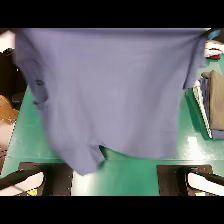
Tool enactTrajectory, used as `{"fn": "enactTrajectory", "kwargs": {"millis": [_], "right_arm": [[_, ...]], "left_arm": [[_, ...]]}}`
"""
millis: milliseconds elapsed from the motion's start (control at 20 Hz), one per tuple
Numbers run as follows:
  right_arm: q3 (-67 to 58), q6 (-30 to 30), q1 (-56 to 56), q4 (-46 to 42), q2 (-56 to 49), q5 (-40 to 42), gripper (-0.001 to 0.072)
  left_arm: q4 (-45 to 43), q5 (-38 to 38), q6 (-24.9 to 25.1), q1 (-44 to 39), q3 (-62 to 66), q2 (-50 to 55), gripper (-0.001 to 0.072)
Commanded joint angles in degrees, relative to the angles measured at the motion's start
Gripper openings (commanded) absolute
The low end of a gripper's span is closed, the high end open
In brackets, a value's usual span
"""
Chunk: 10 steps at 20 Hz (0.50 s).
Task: Fold the shirts.
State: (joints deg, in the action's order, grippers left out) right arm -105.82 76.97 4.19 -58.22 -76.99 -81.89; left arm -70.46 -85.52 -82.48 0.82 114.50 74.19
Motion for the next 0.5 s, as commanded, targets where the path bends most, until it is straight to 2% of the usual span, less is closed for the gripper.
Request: {"fn": "enactTrajectory", "kwargs": {"millis": [0, 200, 400, 450], "right_arm": [[5.27, -0.17, 4.17, -3.69, -12.5, 2.38, 0.0014], [3.02, -0.35, 5.46, -4.96, -23.65, 5.9, 0.0014], [-2.36, -0.35, 5.46, -4.85, -29.59, 5.9, 0.0016], [-3.26, -0.33, 5.46, -4.85, -29.94, 6.16, 0.0016]], "left_arm": [[0.39, -4.87, -0.11, 0.04, 0.07, 15.87, 0.0029], [0.31, 3.82, -0.07, 0.04, 0.07, 28.28, 0.0029], [-0.22, 12.66, -0.11, 0.04, 0.07, 33.68, 0.0031], [-0.74, 13.66, -0.09, 0.04, 0.09, 33.97, 0.0068]]}}
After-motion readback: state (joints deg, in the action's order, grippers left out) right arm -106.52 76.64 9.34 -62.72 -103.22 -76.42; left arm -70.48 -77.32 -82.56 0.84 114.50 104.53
